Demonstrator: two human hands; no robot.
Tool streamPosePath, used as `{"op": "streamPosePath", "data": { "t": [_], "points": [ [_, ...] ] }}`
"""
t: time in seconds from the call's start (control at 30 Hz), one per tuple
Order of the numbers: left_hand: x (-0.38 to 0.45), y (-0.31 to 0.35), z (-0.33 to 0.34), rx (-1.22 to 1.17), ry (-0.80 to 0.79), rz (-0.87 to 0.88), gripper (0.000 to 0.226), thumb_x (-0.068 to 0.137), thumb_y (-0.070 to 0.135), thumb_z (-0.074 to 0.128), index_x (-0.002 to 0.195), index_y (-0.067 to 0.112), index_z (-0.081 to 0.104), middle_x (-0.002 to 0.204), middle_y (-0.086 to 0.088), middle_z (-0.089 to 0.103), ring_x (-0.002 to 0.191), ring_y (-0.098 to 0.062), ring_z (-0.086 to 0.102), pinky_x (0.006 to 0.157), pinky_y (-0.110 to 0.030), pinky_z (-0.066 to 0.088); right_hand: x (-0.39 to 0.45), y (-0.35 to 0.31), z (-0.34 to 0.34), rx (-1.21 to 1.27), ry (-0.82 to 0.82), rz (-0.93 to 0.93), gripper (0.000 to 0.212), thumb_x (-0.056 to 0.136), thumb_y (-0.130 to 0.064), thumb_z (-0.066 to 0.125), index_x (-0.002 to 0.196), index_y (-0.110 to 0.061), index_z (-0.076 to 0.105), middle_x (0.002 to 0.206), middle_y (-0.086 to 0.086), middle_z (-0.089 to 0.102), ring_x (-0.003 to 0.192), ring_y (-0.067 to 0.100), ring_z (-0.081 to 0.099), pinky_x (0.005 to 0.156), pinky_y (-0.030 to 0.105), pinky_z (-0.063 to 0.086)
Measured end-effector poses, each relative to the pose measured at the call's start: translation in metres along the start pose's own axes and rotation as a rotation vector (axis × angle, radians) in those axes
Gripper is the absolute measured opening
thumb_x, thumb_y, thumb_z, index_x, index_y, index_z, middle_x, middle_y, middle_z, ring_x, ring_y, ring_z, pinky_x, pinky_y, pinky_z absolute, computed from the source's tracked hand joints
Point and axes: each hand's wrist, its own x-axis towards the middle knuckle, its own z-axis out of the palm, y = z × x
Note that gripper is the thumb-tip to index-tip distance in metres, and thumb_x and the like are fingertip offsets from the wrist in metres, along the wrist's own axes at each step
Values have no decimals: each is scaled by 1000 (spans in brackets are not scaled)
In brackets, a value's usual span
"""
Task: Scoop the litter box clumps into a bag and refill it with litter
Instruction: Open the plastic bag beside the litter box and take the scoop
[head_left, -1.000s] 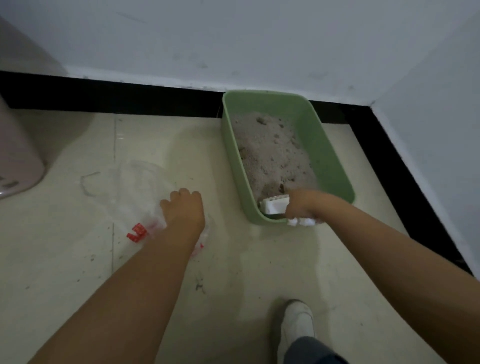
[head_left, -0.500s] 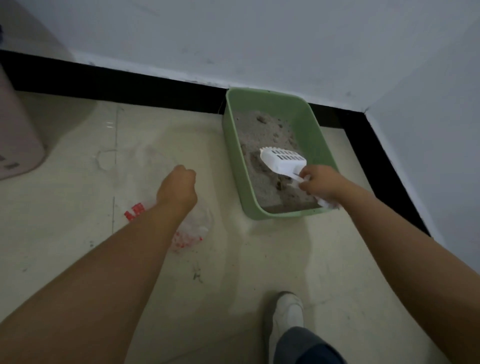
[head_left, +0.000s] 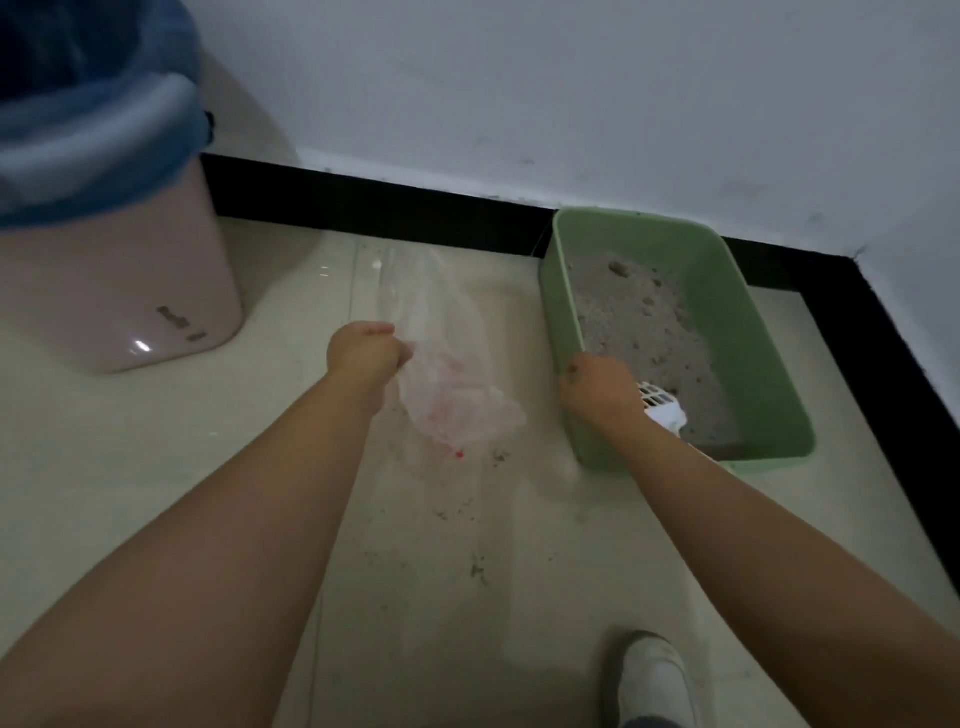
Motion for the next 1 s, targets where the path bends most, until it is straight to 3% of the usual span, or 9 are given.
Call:
{"op": "streamPosePath", "data": {
  "t": [0.13, 0.23, 0.3, 0.4, 0.47, 0.67, 0.77, 0.87, 1.0],
  "points": [
    [-14, 6, -31, -65, -170, -6, 38, 86, -20, 40, 108, 10, 48, 73, -5, 53, 35, 5, 55, 39, -9, 39, 14, -44, -11, 431, 96, -99, 40, 94, -20, 47, 128, 0, 48, 132, 20, 51, 120, 31, 49, 97, 32, 39],
    [-23, 12, -58, -20, -213, 40, 42, 82, -24, 33, 104, 8, 51, 72, -5, 54, 40, 2, 56, 37, -7, 39, 10, -82, -20, 858, -264, -199, 59, 94, -37, 45, 145, -16, 24, 148, 9, 33, 133, 26, 37, 111, 38, 31],
    [-25, 19, -75, 2, -183, 96, 45, 80, -25, 31, 101, 8, 53, 66, -2, 52, 54, -6, 55, 41, -7, 39, 9, -106, -24, 951, -390, -247, 70, 86, -56, 48, 143, -21, 28, 146, 6, 37, 130, 25, 41, 109, 44, 35],
    [-30, 29, -95, 8, -135, 150, 43, 81, -24, 33, 94, 11, 54, 55, 5, 51, 62, -8, 46, 49, -11, 37, 6, -136, -34, 1055, -375, -372, 17, 91, -22, 55, 104, -11, 55, 90, 4, 62, 81, 13, 59, 71, 17, 51],
    [-35, 33, -103, 18, -92, 171, 38, 84, -20, 37, 86, 14, 55, 64, 3, 51, 63, -8, 46, 52, -13, 36, 3, -151, -43, 1076, -268, -423, 16, 91, 1, 45, 92, -11, 57, 69, 1, 56, 66, 10, 52, 64, 17, 43],
    [-48, 63, -113, -502, 279, 169, 29, 92, -2, 40, 71, 15, 49, 68, -2, 53, 58, -10, 47, 56, -18, 38, -5, -167, -97, 608, -222, -671, 30, 88, 0, 47, 68, -18, 58, 85, 7, 57, 86, 18, 51, 68, 23, 39],
    [-54, 75, -104, -494, 215, 125, 19, 97, 20, 46, 77, 19, 49, 72, 0, 55, 61, -9, 50, 57, -21, 41, -5, -173, -121, 111, -17, -747, 23, 91, -10, 42, 78, -19, 58, 101, 10, 61, 101, 26, 55, 86, 33, 39],
    [-61, 79, -97, -406, 53, 98, 22, 93, 42, 47, 96, 20, 47, 87, 0, 56, 72, -12, 55, 61, -24, 47, -15, -172, -121, -191, 121, -832, 35, 92, -8, 36, 113, -22, 60, 125, 6, 56, 121, 24, 47, 111, 42, 19],
    [-62, 76, -99, -256, -73, -4, 47, 88, 58, 44, 117, 21, 48, 96, -3, 57, 69, -12, 57, 40, -14, 44, -33, -156, -88, -549, 168, -1025, 41, 94, -8, 36, 131, -22, 48, 127, 5, 51, 125, 22, 43, 114, 41, 13]
  ]
}}
